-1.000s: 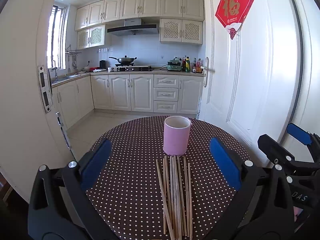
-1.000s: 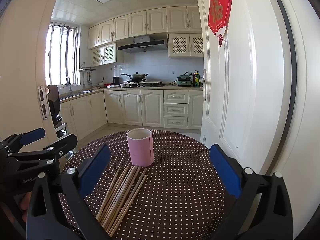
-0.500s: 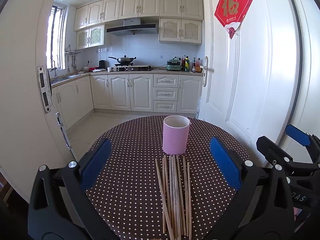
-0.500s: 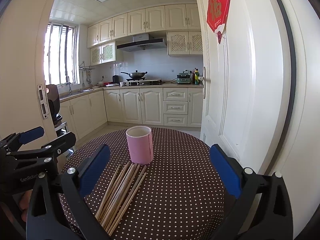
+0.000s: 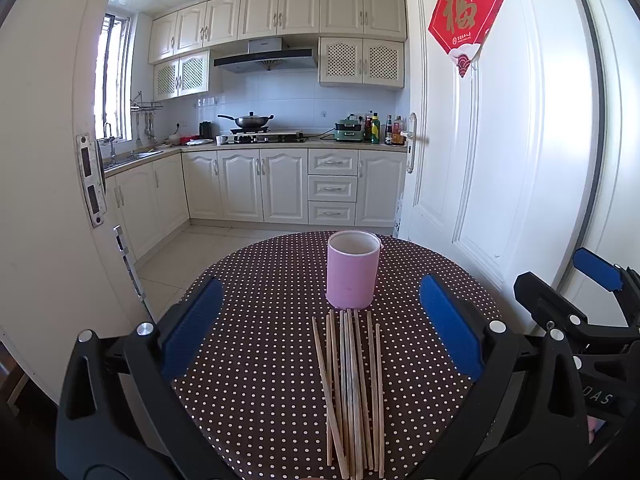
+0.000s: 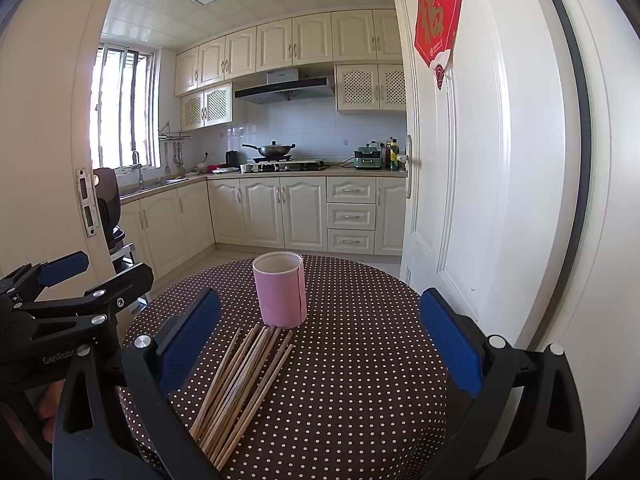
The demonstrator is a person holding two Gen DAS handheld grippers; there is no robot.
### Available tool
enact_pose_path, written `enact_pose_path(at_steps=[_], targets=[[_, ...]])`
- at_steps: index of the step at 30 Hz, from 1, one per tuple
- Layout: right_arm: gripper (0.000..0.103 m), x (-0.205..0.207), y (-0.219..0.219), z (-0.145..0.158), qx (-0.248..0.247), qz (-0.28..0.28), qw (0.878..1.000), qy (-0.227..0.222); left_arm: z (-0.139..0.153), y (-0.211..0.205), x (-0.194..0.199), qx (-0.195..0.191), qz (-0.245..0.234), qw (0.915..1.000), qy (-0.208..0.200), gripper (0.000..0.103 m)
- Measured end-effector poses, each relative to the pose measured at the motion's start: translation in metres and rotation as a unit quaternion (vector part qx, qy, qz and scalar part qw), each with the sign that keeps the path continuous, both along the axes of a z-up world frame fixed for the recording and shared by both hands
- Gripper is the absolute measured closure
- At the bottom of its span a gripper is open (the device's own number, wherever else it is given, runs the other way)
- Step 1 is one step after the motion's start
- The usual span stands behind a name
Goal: Organize utensils
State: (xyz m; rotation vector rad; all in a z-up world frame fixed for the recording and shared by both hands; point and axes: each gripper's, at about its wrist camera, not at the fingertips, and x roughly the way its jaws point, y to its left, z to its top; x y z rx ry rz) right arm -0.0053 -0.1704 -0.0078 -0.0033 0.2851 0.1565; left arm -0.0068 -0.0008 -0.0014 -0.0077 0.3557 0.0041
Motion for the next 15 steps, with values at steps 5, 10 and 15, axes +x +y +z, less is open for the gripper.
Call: enact_pose_path(at_steps=[5,10,15], targets=[[0.007,-0.0008,0.0002,0.0001,-0.002,0.002,1.000,-0.001,0.0004,0.0004,-0.0015,0.000,0.001,1.0000,-0.002,0.006],[0.007,-0.0012,0.0019,0.0009,-0.005,0.003,1.000,-0.002,0.0009,0.0016,-0.0034,-0.002,0.002,1.0000,-0.003,0.006],[0.007,-0.0030,0.0036,0.0017,-0.006,0.001,1.000,-0.005,0.0009,0.0025,-0.0048,-0.003,0.001,1.0000,-0.002,0.006]])
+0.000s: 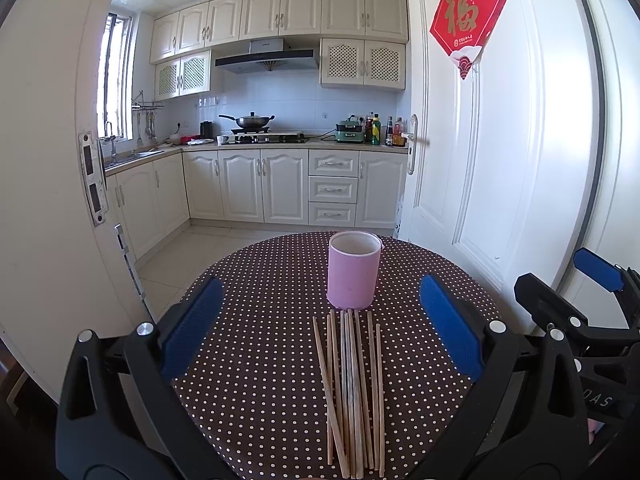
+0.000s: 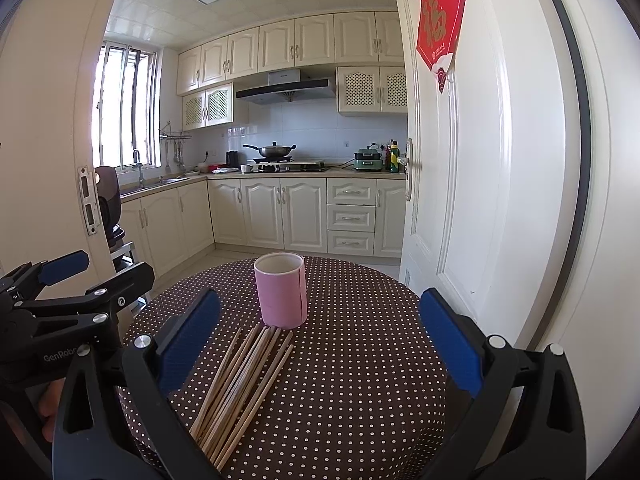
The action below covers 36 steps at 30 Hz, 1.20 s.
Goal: Organize utensils
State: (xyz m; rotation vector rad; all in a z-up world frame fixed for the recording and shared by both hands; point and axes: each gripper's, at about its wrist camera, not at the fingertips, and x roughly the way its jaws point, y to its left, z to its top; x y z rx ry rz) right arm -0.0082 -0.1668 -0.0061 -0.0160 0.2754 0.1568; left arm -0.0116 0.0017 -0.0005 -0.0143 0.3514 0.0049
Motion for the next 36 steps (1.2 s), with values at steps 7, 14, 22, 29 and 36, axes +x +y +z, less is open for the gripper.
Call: enact_pose_path(at_steps=[7,14,22,29,36], targets=[[0.007,-0.001,0.001,-0.001,-0.001,0.004,1.000,0.000,-0.001,0.001,-0.001,-0.001,0.000,1.0000,0.001,0.006],[0.007,-0.002,0.001,-0.002,-0.002,0.004,1.000,0.001,-0.002,-0.001,0.000,0.001,0.001,1.0000,0.004,0.006],[0.007,-0.001,-0.001,-0.004,0.000,0.003,1.000,0.006,-0.002,-0.002,0.002,0.002,-0.002,0.9999,0.011,0.006],[0.007,0.005,0.000,-0.008,-0.002,0.002,1.000,0.023,-0.009,0.000,0.010,0.003,-0.007,0.9996,0.028,0.006],[0.007,0.014,0.004,-0.015,-0.002,0.004,0.999,0.047,-0.019,0.002,0.020,0.004,-0.012,0.9985,0.052,0.006]])
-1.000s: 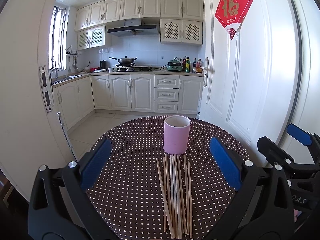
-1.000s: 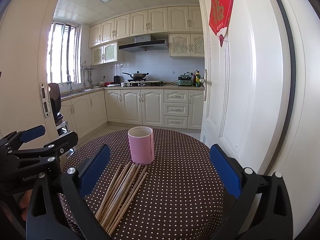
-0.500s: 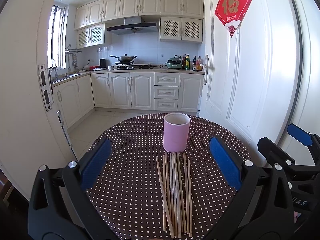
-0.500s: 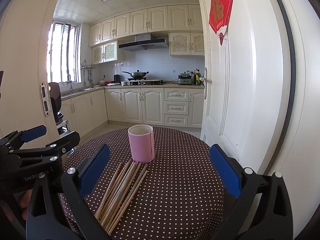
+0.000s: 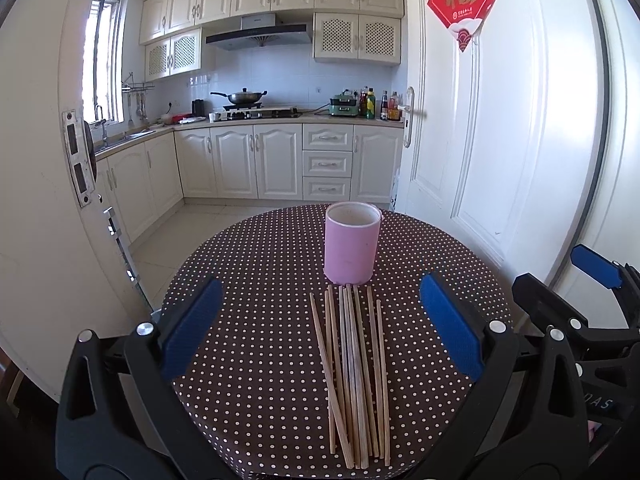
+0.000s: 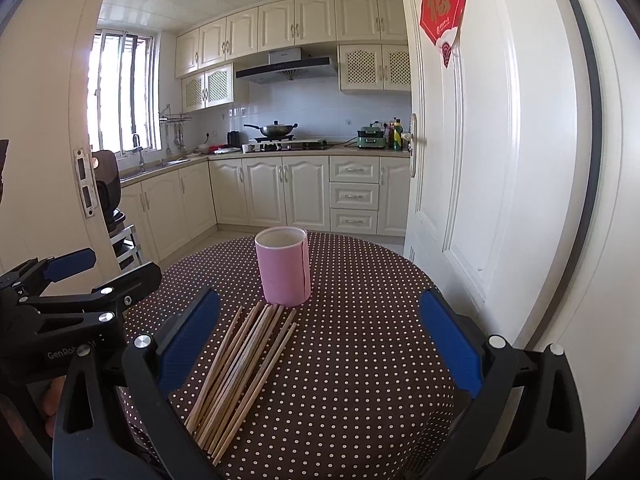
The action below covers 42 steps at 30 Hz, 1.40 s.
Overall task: Organize utensils
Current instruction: 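Move the left tool down toward the row of wooden chopsticks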
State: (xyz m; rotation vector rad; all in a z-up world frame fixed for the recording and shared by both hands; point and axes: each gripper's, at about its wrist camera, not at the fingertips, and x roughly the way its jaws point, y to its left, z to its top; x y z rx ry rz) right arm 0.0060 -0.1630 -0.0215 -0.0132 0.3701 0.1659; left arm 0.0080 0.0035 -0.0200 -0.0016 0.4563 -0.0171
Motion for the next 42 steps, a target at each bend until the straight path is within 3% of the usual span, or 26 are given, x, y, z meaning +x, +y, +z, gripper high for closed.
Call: enact_pose_path(at_steps=[25,42], targets=[[0.007,0.052,-0.003,-0.037,0.010,-0.002,0.992,0.122,-0.044,0.000,0.052,0.008,0.013,0.9928,0.119,0.006],[0.007,0.096,0.006,-0.069,0.004,-0.015,0.975,0.223,-0.082,0.017,0.088,-0.002,0.027,0.9767,0.213,0.006]])
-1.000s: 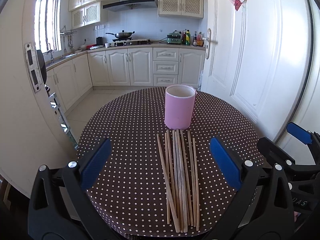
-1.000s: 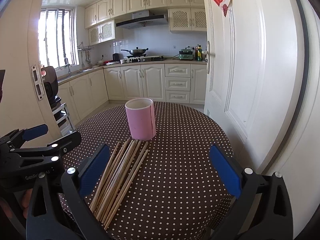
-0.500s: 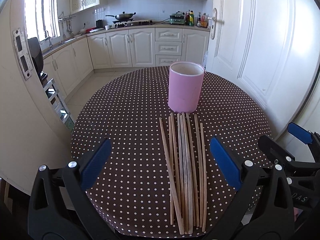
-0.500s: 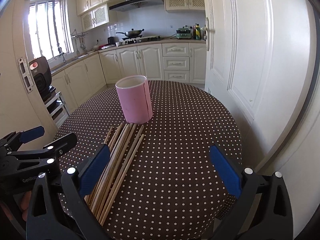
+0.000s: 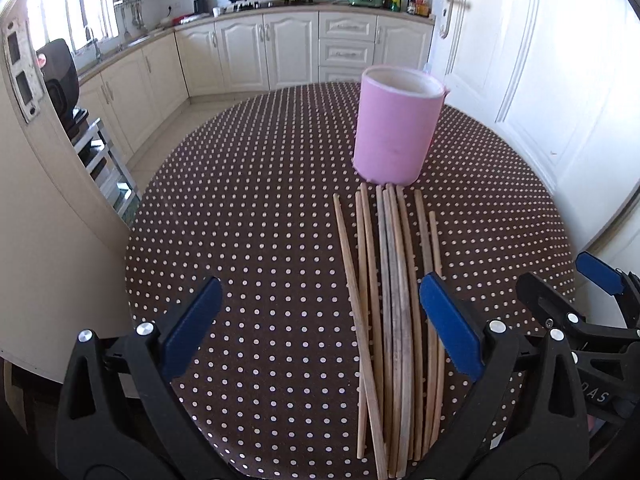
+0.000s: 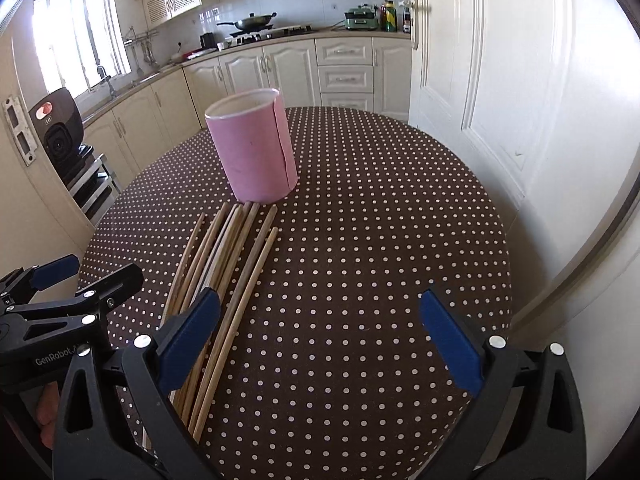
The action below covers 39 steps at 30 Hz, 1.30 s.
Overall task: Organize utensils
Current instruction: 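Move the left tool down toward the row of wooden chopsticks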
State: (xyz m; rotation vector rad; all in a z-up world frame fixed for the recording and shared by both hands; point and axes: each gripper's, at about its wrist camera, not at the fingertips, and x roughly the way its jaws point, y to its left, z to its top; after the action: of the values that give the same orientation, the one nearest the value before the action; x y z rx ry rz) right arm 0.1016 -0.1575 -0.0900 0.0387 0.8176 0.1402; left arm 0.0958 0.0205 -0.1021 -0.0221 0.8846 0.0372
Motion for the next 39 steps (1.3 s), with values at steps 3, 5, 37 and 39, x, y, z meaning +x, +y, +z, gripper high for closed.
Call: enact_pose_path(at_steps=[3,5,37,39], targets=[[0.007,0.004,0.002,-0.006,-0.003,-0.001,1.000,0.010,-0.008,0.004,0.008,-0.005,0.004,0.9999,0.014,0.006],[0.007,0.008,0.003,-0.011,-0.007,-0.002,1.000,0.019,-0.012,0.007,0.013,-0.009,0.007,0.9997,0.022,0.006],[0.007,0.062,0.029,-0.038,-0.033,-0.015,0.996,0.078,-0.058,0.022,0.080,-0.014,0.028,0.9966,0.077,0.006],[0.007,0.065,0.032,-0.040,-0.035,-0.013,0.996,0.079,-0.060,0.025,0.083,-0.014,0.028,0.9963,0.081,0.007]])
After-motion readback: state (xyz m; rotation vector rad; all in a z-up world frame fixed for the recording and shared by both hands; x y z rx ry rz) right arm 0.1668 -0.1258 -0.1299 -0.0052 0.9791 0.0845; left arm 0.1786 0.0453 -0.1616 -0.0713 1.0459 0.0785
